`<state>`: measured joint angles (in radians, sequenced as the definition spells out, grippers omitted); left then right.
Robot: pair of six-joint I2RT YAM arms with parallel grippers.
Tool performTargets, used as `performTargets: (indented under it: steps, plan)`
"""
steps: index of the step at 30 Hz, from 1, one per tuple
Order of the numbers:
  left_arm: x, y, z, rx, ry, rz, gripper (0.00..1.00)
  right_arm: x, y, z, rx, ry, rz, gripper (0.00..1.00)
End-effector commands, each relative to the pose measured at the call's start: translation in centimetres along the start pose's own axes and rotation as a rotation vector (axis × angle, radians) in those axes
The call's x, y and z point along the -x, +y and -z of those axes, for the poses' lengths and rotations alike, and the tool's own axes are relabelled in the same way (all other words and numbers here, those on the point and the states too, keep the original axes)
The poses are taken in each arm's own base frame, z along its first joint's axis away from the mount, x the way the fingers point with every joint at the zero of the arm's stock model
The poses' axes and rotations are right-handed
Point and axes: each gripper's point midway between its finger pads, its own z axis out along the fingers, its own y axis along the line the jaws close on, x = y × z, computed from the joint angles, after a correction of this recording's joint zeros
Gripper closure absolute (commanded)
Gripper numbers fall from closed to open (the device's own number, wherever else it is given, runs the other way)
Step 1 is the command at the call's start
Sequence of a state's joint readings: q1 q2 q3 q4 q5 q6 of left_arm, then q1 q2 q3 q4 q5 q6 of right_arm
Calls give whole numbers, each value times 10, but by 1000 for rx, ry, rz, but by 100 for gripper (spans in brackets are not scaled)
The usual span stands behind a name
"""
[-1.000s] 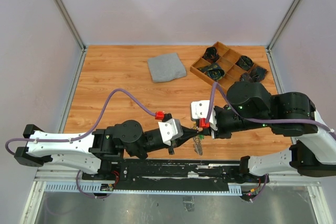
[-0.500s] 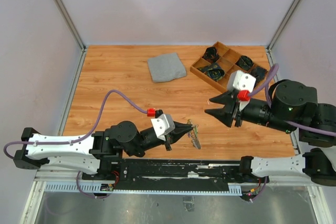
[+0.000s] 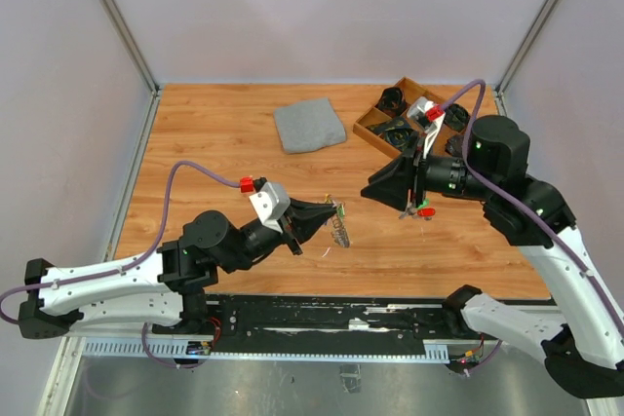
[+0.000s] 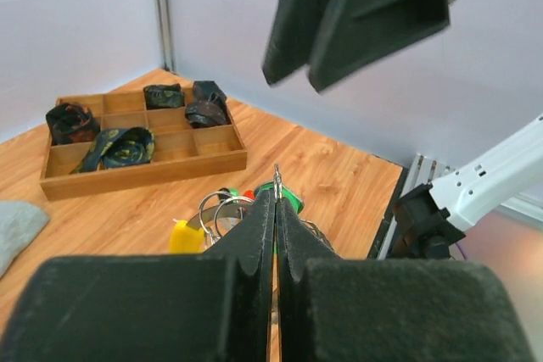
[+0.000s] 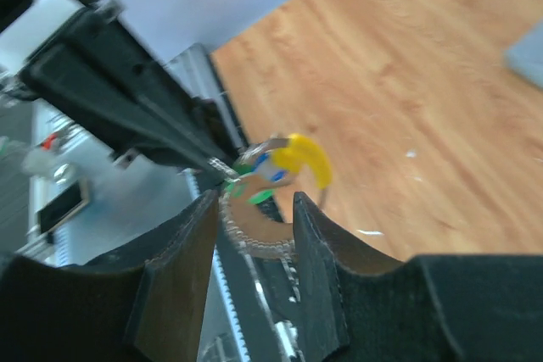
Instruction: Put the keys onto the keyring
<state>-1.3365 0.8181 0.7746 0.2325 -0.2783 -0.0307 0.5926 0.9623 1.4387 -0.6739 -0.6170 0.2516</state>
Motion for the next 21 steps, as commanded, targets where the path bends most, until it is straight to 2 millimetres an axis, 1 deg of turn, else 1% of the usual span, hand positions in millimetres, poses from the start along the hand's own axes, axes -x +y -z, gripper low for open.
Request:
performTargets:
  steps: [1, 4, 8, 15, 18, 21]
  plan:
    - [35, -10, 2, -75, -127, 67, 100, 13, 53, 5, 312, -95, -72, 59]
    - [39, -14, 2, -102, -140, 67, 99, 5, 51, 0, 335, -111, -108, 59]
    - [43, -21, 2, -140, -153, 72, 99, 0, 48, -3, 344, -137, -131, 58]
    - [47, -26, 2, -164, -161, 73, 99, -1, 51, 0, 356, -141, -114, 66]
    - [49, -26, 3, -165, -164, 74, 99, -2, 54, 0, 375, -135, -108, 67]
    - [50, -26, 3, -166, -168, 76, 100, -5, 56, 0, 395, -117, -106, 65]
